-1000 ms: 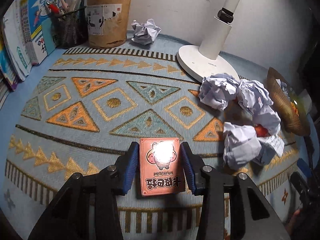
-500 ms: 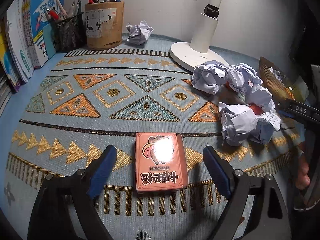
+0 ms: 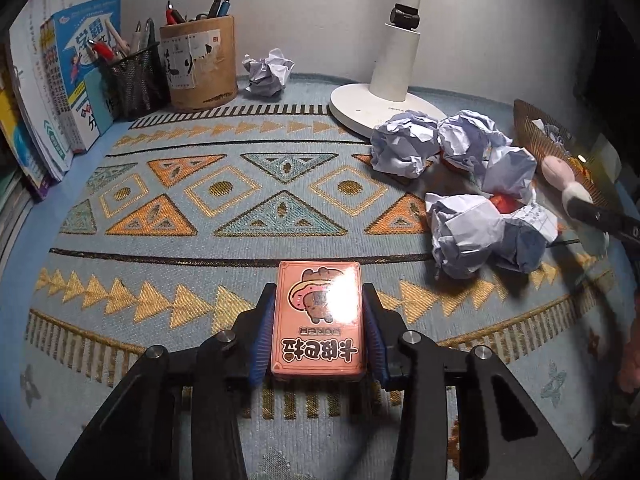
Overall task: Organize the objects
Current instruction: 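Lift the card box with the left tool while the right tool grasps the stacked plush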
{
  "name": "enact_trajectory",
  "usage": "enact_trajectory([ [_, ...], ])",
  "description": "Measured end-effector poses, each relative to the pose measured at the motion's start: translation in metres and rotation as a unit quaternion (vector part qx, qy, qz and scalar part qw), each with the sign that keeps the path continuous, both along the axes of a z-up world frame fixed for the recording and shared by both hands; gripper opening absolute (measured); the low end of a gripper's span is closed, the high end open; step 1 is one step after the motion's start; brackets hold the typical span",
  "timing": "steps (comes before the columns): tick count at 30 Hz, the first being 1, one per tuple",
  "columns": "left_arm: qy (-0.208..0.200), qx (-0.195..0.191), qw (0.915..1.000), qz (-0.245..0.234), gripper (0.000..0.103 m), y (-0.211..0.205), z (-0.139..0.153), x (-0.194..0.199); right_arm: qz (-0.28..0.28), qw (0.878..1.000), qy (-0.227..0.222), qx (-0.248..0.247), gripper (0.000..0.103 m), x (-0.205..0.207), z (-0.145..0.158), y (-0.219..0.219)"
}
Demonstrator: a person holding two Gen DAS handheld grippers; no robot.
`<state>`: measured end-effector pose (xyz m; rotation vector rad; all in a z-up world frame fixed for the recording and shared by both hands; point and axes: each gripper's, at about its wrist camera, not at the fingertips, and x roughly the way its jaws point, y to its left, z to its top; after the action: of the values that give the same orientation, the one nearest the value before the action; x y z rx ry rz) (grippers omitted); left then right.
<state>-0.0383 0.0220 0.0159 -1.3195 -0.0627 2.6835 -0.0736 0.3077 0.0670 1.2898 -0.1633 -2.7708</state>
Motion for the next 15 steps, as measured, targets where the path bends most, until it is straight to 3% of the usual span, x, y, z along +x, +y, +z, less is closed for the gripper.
enact_trajectory([
  [7,0.023,0.023,0.9994,-0.015,0.037,0.034,0.012,0.041,0.005,1.000,-0.001,-0.016,0.044,0.094,0.003,0.032],
  [10,0.025,0.019,0.9993,-0.018,0.037,0.048,0.006,0.047,0.003,1.000,-0.014,0.002,0.044,0.107,-0.008,0.033],
  [12,0.046,-0.010,0.9986,-0.021,0.037,0.055,0.009,0.051,0.007,0.999,-0.033,-0.007,0.044,0.108,-0.019,0.036],
  [15,0.053,-0.014,0.9979,-0.035,0.037,0.059,0.010,0.054,-0.004,0.998,-0.053,-0.026,0.051,0.111,-0.032,0.046],
])
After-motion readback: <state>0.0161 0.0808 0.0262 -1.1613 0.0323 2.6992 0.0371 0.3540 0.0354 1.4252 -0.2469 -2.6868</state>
